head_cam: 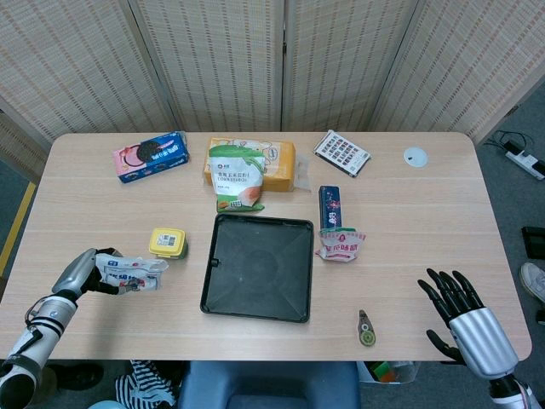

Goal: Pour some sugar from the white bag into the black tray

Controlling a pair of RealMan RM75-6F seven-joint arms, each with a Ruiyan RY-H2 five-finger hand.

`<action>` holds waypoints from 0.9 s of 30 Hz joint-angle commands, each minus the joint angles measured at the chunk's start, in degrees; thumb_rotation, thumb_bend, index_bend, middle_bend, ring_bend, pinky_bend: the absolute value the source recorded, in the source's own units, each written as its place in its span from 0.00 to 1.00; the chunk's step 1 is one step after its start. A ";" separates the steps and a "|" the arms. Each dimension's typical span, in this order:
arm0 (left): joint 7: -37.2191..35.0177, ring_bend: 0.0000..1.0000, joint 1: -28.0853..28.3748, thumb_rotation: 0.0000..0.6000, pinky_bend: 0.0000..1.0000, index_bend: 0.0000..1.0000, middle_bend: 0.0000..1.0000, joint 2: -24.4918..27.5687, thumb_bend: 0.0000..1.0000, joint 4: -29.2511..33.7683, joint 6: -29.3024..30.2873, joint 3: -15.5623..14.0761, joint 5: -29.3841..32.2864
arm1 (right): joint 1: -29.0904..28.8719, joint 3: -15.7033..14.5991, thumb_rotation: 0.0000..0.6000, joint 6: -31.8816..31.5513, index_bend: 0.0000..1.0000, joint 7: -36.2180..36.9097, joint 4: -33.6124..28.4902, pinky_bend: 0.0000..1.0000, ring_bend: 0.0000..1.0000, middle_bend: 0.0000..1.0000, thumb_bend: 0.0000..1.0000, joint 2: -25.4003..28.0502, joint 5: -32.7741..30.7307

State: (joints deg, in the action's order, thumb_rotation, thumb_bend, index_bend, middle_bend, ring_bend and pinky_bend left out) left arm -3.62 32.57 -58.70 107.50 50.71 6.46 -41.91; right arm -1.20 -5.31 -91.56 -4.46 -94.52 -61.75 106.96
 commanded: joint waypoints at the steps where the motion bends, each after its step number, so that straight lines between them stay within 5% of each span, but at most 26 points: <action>1: 15.75 1.00 7.19 1.00 1.00 0.91 0.95 -4.21 0.26 7.60 10.47 0.01 13.49 | 0.23 -0.24 1.00 -0.85 0.00 0.86 0.32 0.00 0.00 0.00 0.30 0.43 0.68; 13: 39.31 1.00 18.54 1.00 1.00 0.92 0.95 -11.53 0.26 7.11 25.92 3.19 30.39 | 0.66 -0.81 1.00 -3.18 0.00 3.21 1.20 0.00 0.00 0.00 0.30 1.30 2.64; 27: 59.70 1.00 22.64 1.00 1.00 0.92 0.96 -17.75 0.27 5.14 40.30 1.26 34.03 | 0.60 -1.05 1.00 -3.02 0.00 3.43 1.47 0.00 0.00 0.00 0.30 1.36 3.03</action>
State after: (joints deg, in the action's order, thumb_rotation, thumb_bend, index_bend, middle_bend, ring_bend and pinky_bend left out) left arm 54.30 54.66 -75.64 112.36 89.65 8.04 -8.34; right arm -0.58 -6.37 -94.62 -1.01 -93.04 -60.37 110.01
